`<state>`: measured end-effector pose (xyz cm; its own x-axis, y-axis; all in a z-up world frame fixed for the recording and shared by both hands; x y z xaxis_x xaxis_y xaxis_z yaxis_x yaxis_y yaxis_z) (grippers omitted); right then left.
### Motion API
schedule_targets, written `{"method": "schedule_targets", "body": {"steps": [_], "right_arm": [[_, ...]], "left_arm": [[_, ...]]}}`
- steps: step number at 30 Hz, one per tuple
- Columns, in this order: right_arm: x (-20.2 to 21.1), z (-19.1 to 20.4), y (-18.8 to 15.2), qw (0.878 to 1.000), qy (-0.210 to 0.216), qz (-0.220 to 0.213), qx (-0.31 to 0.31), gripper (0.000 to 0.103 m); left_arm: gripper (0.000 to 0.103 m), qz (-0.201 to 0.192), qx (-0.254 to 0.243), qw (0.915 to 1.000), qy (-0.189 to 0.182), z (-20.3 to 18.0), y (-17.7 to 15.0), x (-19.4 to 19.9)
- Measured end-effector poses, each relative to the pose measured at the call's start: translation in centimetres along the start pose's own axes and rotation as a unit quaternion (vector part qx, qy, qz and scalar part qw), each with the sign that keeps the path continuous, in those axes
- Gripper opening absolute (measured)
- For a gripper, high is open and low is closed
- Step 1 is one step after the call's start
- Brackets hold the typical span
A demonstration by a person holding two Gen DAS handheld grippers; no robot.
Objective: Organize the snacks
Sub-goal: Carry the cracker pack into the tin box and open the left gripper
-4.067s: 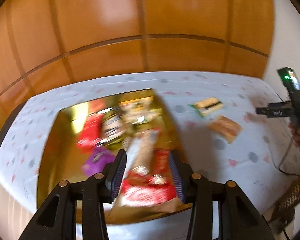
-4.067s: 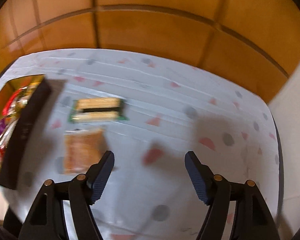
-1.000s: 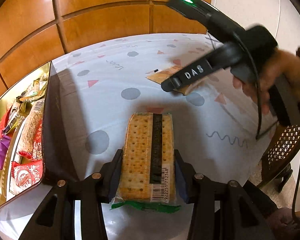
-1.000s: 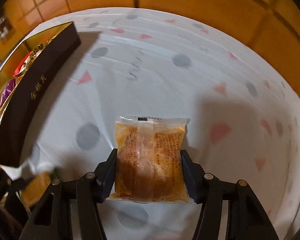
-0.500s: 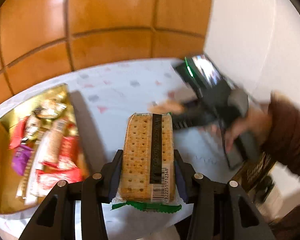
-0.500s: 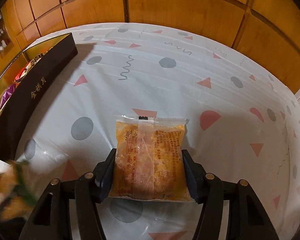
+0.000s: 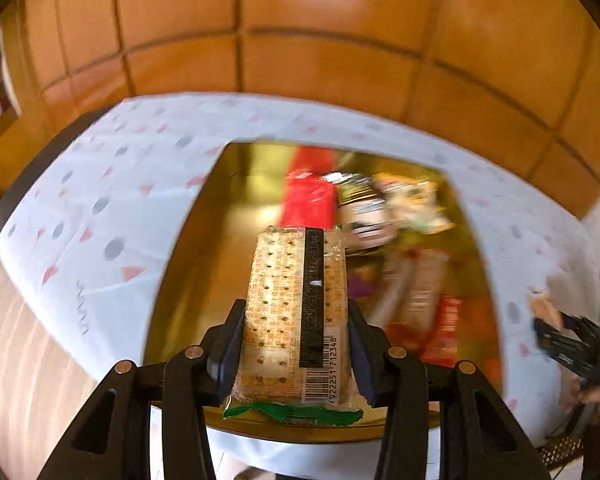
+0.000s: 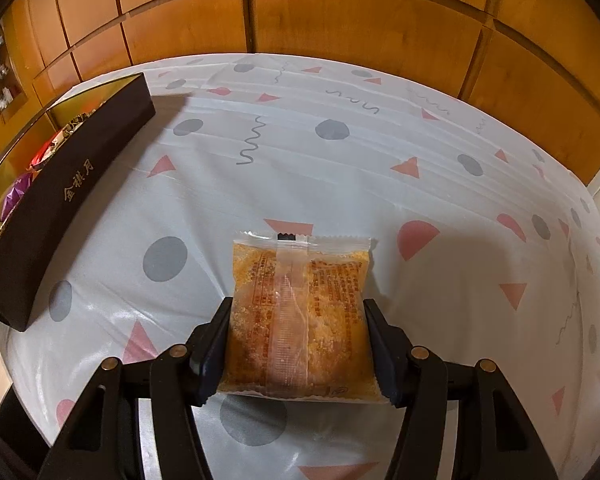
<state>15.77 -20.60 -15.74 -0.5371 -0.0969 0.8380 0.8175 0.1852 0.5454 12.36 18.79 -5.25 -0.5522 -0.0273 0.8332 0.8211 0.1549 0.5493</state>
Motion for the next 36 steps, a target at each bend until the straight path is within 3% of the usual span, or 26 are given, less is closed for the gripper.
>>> {"method": "schedule_targets", "body": {"steps": [8,15,23,29,36], "right_arm": [[0.0,-0.1,0.0,1.000,-0.001,-0.002,-0.006,0.062],[0.1,-0.1,-0.1,1.000,-0.002,-0.002,-0.009,0.062],[0.1,-0.1,-0.1,1.000,-0.003,0.002,-0.009,0.062],[0.1,0.0,-0.1,1.000,-0.009,0.002,-0.010,0.062],[0.2,0.0,-0.1,1.000,-0.015,0.001,-0.012,0.062]], "left_arm": [[0.048,0.047,-0.010,0.9978,0.045,1.6,-0.4,-4.4],[0.048,0.082,-0.015,0.9958,0.038,1.3,-0.9,-6.7],[0.048,0.061,0.012,0.9980,0.015,0.0,-2.0,-6.1],[0.048,0.033,0.036,0.9981,0.038,0.2,-2.2,-5.4],[0.048,-0.028,0.025,0.9979,0.054,-0.6,-2.2,-1.9]]}}
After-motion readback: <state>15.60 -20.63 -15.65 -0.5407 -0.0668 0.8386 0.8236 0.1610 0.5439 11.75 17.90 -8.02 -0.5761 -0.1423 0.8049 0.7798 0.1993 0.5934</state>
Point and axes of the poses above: each gripper's, at about its wrist camera, not at the fingertips, and x roughly against the way its jaws point, z to its left, y to its top, the point moved 8 cm from there along -x, roughly the way its jaws point, and after that the axes turned 2 degrees about -z, right-handed, at the moved point
